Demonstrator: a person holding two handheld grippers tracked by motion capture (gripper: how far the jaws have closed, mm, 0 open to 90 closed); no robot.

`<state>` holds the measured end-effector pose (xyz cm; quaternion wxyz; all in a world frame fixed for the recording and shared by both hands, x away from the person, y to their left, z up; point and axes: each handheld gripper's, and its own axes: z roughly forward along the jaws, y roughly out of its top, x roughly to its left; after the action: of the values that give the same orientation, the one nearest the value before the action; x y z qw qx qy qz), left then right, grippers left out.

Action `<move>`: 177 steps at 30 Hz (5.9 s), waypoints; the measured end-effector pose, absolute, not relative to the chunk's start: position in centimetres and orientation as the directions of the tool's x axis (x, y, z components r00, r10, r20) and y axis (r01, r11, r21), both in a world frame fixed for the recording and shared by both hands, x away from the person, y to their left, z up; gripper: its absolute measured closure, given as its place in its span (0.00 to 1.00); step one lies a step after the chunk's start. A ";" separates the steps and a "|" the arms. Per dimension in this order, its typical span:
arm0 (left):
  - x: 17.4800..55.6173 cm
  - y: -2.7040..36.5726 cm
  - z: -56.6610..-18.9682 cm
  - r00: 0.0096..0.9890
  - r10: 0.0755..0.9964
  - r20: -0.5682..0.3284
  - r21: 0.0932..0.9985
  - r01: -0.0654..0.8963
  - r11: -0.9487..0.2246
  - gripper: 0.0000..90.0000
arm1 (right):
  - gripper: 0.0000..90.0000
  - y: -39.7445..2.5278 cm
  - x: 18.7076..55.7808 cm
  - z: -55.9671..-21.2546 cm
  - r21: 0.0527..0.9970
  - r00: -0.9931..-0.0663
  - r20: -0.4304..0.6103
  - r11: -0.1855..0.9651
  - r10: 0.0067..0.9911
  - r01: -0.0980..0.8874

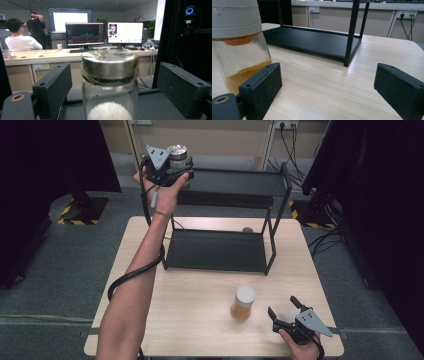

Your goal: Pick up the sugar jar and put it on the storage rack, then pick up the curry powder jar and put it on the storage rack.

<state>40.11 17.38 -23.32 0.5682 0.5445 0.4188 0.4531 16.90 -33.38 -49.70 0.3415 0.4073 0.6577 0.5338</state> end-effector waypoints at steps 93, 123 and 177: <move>28.4 20.5 -37.8 0.343 0.939 0.018 0.999 -0.039 -0.004 0.11 | 0.09 -33.0 17.0 -49.6 0.979 -0.441 -0.023 0.109 0.897 0.170; 25.7 21.7 -44.0 0.376 0.926 -0.037 0.999 0.037 0.025 0.11 | 0.09 -33.0 17.0 -49.6 0.979 -0.443 -0.026 0.112 0.896 0.169; 22.8 22.1 -52.0 0.428 0.900 -0.083 0.993 0.116 0.036 0.11 | 0.09 -33.0 17.0 -49.7 0.981 -0.447 -0.009 0.095 0.894 0.170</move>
<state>22.81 22.08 -52.04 0.5862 0.6085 0.4176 0.3342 16.96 -33.01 -49.73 0.3367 0.4037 0.6589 0.5380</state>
